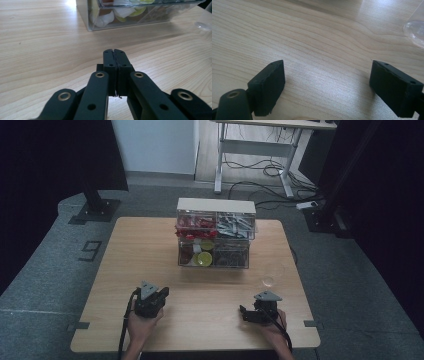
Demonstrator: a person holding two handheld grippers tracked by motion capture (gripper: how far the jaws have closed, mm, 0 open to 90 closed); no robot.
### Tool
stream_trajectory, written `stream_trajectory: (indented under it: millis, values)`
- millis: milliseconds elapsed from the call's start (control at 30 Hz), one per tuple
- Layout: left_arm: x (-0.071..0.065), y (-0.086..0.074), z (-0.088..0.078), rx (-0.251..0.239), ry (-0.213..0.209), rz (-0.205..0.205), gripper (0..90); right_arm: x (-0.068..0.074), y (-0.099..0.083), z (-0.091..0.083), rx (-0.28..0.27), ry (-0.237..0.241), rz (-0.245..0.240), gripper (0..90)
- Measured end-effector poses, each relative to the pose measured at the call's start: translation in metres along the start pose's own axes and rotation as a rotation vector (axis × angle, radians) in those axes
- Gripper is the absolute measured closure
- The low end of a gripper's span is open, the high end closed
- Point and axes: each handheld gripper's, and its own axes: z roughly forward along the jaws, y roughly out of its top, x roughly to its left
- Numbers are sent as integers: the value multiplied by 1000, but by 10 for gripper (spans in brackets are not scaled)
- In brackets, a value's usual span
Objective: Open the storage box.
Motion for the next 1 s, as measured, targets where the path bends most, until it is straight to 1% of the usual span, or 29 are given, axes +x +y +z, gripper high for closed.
stream_trajectory:
  millis: [233,267,333,433,567,600,967,1000]
  values:
    - [-2,8,3,-4,-20,-5,900,0,0,0,0,-1,1,133]
    - [-3,11,6,1,-25,-6,900,0,0,0,0,-3,2,135]
    - [-4,13,8,4,-27,-12,900,1,0,0,-1,-5,3,136]
    - [-6,19,14,9,-42,-25,900,1,0,0,-1,-7,5,138]
    - [-7,24,19,11,-47,-36,900,1,0,-1,-2,-8,6,141]
    - [-7,27,22,12,-58,-43,900,1,-1,-1,-2,-9,6,142]
    - [-15,41,32,20,-74,-37,900,1,-1,-1,-2,-9,7,144]
    - [-16,43,36,22,-76,-35,900,1,-1,-1,-2,-9,7,144]
